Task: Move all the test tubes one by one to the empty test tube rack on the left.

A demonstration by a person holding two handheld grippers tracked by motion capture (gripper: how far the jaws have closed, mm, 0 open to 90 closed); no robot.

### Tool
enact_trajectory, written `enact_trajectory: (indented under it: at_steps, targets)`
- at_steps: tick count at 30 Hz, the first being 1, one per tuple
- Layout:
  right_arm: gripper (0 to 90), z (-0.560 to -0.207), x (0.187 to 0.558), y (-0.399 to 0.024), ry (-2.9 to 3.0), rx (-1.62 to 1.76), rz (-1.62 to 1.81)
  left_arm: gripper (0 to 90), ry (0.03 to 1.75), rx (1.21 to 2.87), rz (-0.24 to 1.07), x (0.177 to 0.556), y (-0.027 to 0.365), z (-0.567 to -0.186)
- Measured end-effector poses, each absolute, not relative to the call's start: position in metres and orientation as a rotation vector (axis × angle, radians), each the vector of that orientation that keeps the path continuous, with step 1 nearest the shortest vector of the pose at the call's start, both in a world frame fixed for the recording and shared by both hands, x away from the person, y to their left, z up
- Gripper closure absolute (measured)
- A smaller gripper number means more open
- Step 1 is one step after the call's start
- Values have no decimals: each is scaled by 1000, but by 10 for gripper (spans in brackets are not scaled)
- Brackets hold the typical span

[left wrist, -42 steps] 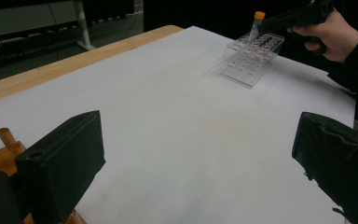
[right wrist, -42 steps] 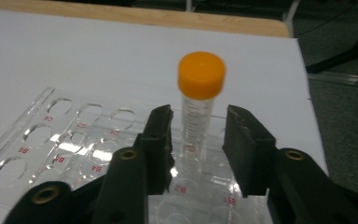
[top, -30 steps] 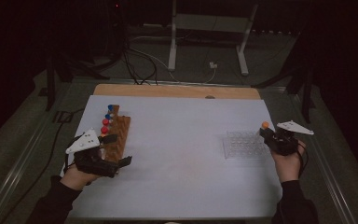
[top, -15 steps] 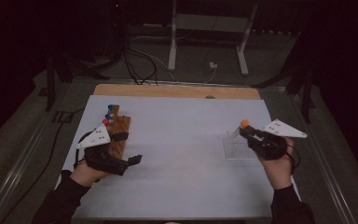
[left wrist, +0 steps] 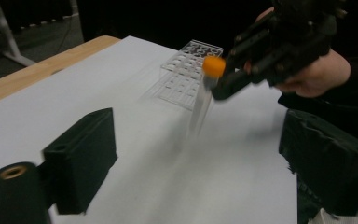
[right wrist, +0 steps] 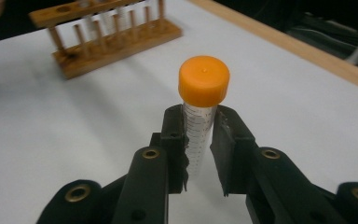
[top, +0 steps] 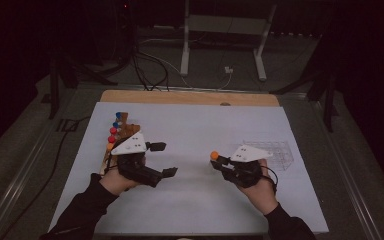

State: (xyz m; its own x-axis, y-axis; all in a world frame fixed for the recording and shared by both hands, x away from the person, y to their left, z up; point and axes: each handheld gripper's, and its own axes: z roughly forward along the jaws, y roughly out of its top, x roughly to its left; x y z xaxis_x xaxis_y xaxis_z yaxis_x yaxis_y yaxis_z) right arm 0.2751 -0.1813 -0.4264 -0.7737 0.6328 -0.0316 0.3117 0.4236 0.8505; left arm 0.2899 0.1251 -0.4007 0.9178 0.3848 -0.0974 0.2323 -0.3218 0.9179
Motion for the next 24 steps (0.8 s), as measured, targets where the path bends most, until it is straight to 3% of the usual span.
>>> enact_trajectory:
  at_steps: [11, 20, 24]
  targets:
    - [753, -432, 265, -155, 2413, 720, 1302, 476, 369, 1932, 120, 296, 80, -405]
    - [753, -431, 264, -154, 2412, 721, 1317, 681, 331, 2005, 148, 297, 63, -411]
    - [752, -432, 264, -154, 2410, 725, 1319, 705, 321, 2016, 161, 298, 63, -410]
